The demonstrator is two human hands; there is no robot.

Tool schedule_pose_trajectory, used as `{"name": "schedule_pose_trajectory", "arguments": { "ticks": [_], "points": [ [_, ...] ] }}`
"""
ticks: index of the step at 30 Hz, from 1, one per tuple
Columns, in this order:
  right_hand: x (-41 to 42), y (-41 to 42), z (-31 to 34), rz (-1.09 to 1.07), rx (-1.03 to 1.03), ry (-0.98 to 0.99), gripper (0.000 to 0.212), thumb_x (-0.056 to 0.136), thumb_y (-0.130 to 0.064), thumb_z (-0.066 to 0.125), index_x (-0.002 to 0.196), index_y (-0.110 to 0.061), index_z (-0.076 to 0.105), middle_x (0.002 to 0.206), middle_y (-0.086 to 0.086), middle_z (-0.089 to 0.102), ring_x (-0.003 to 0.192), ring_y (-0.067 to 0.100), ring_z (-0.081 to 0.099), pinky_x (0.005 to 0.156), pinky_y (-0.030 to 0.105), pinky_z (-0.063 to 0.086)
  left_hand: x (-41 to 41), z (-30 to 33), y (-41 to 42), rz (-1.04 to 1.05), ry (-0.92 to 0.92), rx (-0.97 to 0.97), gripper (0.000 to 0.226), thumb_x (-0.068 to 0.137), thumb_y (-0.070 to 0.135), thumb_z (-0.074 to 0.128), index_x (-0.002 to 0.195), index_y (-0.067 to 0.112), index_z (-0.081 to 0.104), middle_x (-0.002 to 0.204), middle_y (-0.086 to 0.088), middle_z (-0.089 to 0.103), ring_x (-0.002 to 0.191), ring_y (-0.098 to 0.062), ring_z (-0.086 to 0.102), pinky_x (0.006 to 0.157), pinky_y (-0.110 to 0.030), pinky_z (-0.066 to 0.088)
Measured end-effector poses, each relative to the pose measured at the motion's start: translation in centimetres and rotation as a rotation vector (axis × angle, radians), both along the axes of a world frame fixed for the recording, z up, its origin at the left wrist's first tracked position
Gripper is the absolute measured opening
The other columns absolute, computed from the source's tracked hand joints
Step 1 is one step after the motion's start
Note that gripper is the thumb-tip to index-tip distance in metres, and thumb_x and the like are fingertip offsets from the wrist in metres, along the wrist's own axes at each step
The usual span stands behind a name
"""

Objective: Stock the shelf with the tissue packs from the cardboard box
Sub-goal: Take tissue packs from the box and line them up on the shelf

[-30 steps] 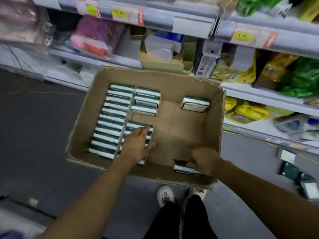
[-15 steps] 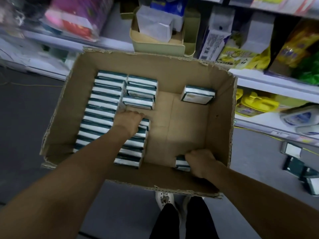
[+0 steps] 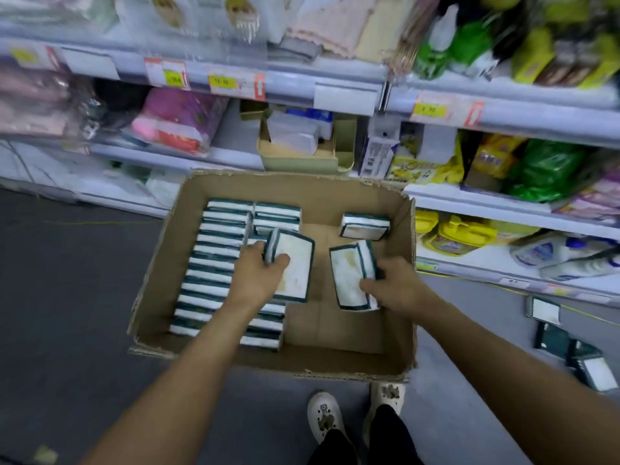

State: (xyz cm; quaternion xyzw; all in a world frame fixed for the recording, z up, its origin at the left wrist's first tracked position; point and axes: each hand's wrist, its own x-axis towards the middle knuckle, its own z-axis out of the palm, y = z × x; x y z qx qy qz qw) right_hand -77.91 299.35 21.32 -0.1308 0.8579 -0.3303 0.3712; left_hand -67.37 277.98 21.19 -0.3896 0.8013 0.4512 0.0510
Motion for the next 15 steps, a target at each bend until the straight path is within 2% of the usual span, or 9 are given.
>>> {"name": "schedule_pose_trajectory", "arguments": {
  "ticks": [2,4,6,8,10,12,15],
  "points": [
    [0.5,0.2,2.9,-0.093,-0.094,0.007,0.025,0.087,-0.015,0.067,0.11,-0.004,0.066,0.098,0.01,0.07,0.088,0.022,0.066,0.079,0.041,0.056,-0.3,2.3,2.5,0.022,0.065,0.09,0.027,0.094,0.027,0.057,0.106,0.003,0.057,0.098,-0.02,0.065,0.085,-0.033,0.062,0.074,-0.045,0.052],
    [1.1,0.6,5.6,-0.157,-0.201,-0.03,0.023,0.091,-0.024,0.064,0.111,-0.012,0.064,0.096,0.006,0.069,0.085,0.017,0.066,0.08,0.041,0.057,-1.3,4.5,4.9,0.013,0.086,0.182,0.029,0.098,0.03,0.053,0.12,0.011,0.052,0.115,-0.005,0.061,0.102,-0.024,0.059,0.084,-0.035,0.048],
    [1.2,1.4,8.4,-0.266,-0.265,-0.047,0.03,0.097,-0.039,0.053,0.101,-0.011,0.064,0.081,0.009,0.066,0.071,0.014,0.062,0.065,0.029,0.052,-2.3,6.5,6.8,0.026,0.139,0.334,0.027,0.101,0.029,0.05,0.127,0.025,0.045,0.121,0.013,0.05,0.11,-0.012,0.053,0.089,-0.028,0.044],
    [0.7,2.9,10.9,-0.371,-0.308,-0.003,0.034,0.101,-0.036,0.045,0.098,-0.008,0.065,0.075,0.008,0.062,0.064,0.014,0.058,0.054,0.021,0.046,-3.3,9.0,7.9,0.037,0.205,0.454,0.03,0.099,0.031,0.053,0.125,0.021,0.043,0.121,0.013,0.057,0.105,-0.009,0.057,0.09,-0.027,0.047],
    [0.0,4.8,13.0,-0.408,-0.353,0.093,0.023,0.1,-0.024,0.05,0.102,-0.009,0.067,0.086,0.005,0.066,0.077,0.016,0.061,0.064,0.025,0.05,-4.3,11.0,8.7,0.028,0.212,0.504,0.051,0.089,0.045,0.06,0.131,0.02,0.047,0.127,0.002,0.063,0.112,-0.016,0.061,0.101,-0.04,0.048],
    [-0.8,7.0,14.8,-0.44,-0.382,0.146,0.019,0.092,-0.022,0.064,0.107,-0.011,0.065,0.1,0.001,0.065,0.089,0.016,0.062,0.069,0.018,0.05,-5.3,12.8,9.8,0.015,0.246,0.551,0.036,0.088,0.045,0.061,0.12,0.029,0.056,0.121,0.002,0.068,0.111,-0.02,0.064,0.103,-0.049,0.047],
    [-1.6,10.0,17.2,-0.506,-0.455,0.091,0.057,0.082,-0.027,0.076,0.129,-0.014,0.049,0.12,-0.001,0.055,0.096,0.015,0.061,0.057,0.01,0.049,-7.0,16.2,13.2,-0.045,0.296,0.565,0.012,0.097,0.036,0.057,0.108,0.035,0.06,0.108,0.006,0.073,0.103,-0.019,0.068,0.098,-0.049,0.05]
  ]
}}
